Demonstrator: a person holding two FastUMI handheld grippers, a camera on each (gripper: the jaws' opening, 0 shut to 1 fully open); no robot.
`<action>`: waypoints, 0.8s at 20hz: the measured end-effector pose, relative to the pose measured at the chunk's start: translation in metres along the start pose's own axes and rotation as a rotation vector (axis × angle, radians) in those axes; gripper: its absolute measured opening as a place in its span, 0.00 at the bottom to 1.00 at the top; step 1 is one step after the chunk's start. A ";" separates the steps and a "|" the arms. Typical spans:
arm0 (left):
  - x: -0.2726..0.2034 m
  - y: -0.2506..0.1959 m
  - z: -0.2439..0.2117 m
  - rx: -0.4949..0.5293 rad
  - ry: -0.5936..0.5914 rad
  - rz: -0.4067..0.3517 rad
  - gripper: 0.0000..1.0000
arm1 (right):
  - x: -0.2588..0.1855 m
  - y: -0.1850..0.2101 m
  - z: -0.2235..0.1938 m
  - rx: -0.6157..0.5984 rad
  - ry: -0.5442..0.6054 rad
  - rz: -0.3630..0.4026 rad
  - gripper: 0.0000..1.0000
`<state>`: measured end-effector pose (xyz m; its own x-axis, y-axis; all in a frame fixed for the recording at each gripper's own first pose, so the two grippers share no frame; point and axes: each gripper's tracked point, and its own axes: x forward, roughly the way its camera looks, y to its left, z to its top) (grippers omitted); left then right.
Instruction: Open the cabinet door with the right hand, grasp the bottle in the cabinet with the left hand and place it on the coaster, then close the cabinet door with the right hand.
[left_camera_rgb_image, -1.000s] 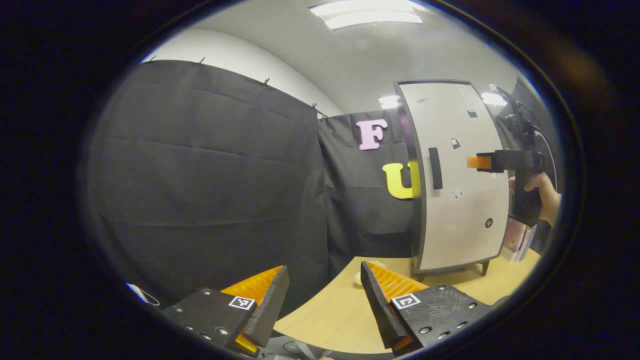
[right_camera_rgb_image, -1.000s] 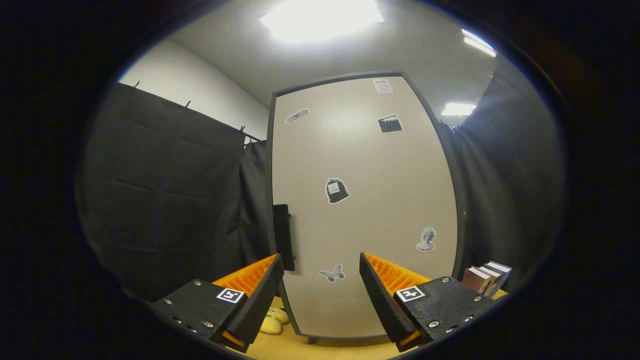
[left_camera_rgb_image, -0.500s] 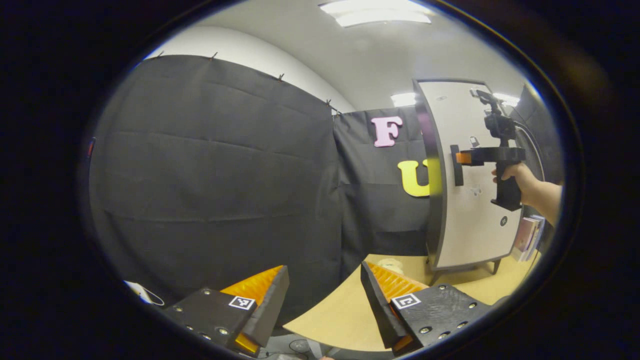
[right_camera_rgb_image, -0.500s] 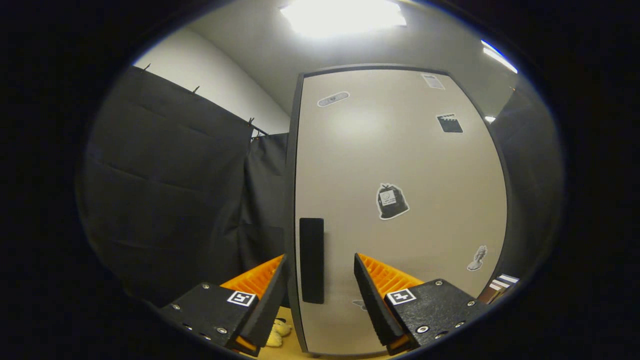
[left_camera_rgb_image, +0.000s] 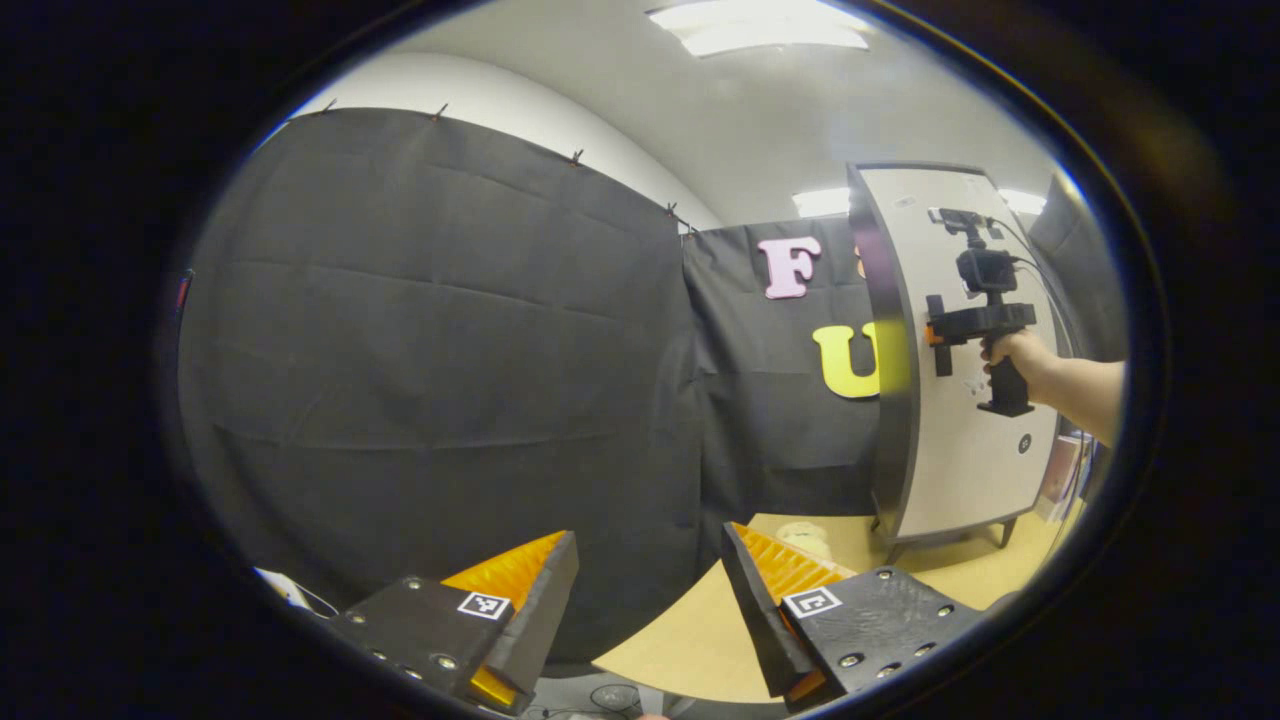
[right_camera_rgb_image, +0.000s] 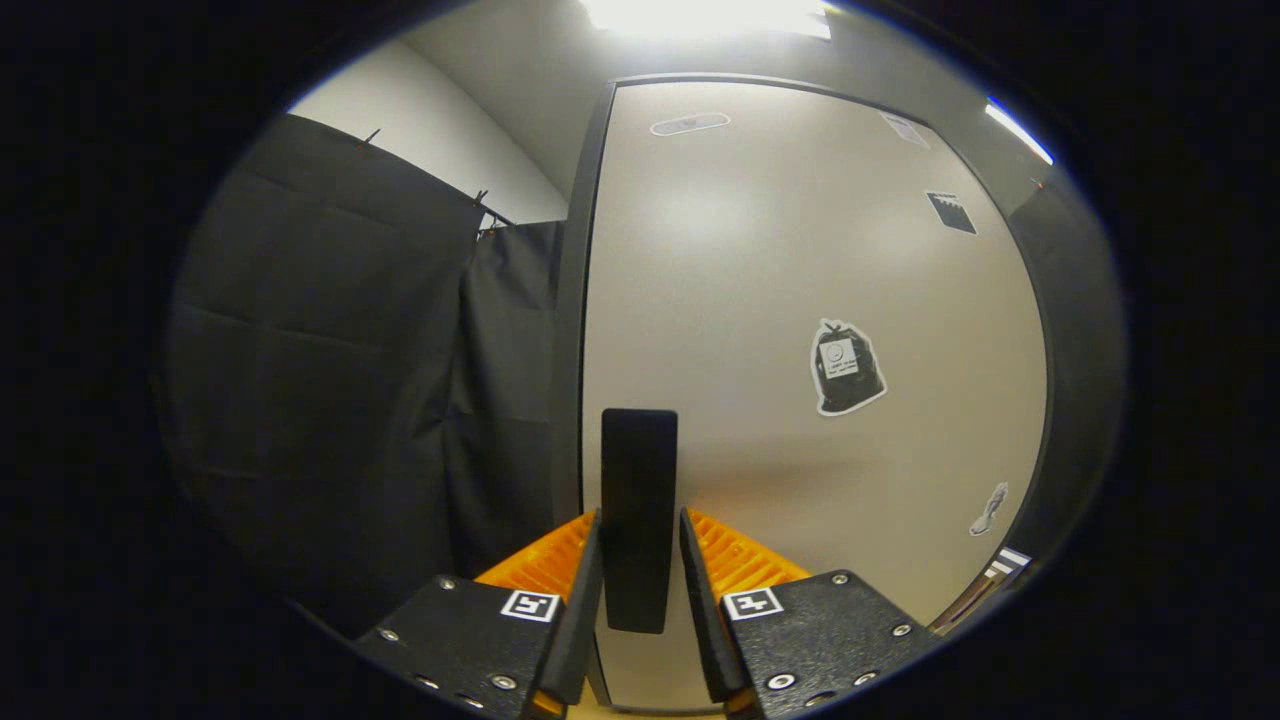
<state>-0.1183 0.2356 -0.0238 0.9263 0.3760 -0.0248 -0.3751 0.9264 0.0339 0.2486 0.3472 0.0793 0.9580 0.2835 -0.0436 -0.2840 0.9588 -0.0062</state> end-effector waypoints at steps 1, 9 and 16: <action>0.001 -0.001 -0.001 -0.003 0.003 -0.006 0.88 | 0.003 0.000 -0.001 0.002 0.006 0.003 0.37; 0.005 -0.010 0.007 -0.040 -0.021 -0.073 0.77 | -0.009 0.002 -0.002 0.024 0.067 0.053 0.19; 0.023 -0.045 0.022 -0.041 -0.041 -0.140 0.88 | -0.043 0.003 0.005 0.034 0.089 0.130 0.19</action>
<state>-0.0791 0.2022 -0.0040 0.9701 0.2423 0.0140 -0.2422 0.9702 -0.0081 0.2070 0.3384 0.0866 0.9055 0.4039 -0.1298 -0.4023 0.9147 0.0393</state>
